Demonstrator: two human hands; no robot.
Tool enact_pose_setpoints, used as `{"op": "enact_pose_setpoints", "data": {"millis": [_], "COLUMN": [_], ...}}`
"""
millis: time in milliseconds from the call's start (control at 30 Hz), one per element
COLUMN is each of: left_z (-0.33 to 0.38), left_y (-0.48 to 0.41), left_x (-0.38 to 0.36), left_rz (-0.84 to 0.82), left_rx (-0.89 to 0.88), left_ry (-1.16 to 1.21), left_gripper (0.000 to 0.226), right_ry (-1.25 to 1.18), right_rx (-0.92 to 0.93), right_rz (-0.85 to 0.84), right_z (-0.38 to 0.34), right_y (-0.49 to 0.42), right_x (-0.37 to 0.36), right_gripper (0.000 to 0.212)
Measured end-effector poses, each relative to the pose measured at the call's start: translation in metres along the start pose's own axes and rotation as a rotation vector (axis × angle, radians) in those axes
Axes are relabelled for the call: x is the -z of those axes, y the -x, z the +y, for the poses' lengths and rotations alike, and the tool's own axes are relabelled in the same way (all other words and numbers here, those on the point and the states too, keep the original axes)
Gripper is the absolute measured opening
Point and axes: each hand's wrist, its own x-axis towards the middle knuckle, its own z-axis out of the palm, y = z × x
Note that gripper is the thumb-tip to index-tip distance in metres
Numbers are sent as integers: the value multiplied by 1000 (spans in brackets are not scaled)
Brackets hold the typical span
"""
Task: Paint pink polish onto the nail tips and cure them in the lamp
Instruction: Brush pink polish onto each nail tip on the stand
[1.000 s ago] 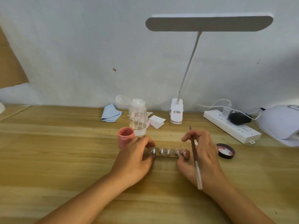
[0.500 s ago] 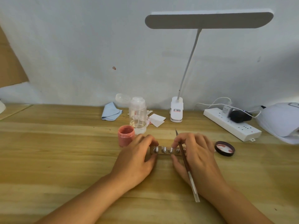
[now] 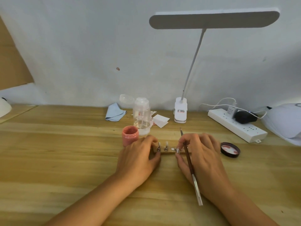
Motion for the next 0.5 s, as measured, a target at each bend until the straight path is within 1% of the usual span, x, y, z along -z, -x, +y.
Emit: {"op": "enact_pose_setpoints", "data": {"millis": [67, 167, 300, 433, 500], "left_z": [0, 4, 4, 7, 12], "left_y": [-4, -13, -15, -11, -8], "left_x": [-2, -7, -8, -1, 3], "left_rz": [18, 65, 77, 95, 86], "left_rx": [-3, -64, -81, -94, -155], "left_ry": [-28, -137, -180, -180, -116], "left_gripper": [35, 32, 30, 33, 33], "right_ry": [14, 38, 56, 60, 55], "right_rx": [-5, -1, -9, -12, -32], "right_rz": [-5, -4, 27, 43, 69], "right_z": [0, 1, -3, -5, -5], "right_y": [0, 0, 1, 0, 0], "right_x": [0, 0, -1, 0, 1], "right_gripper": [32, 33, 32, 31, 30]}}
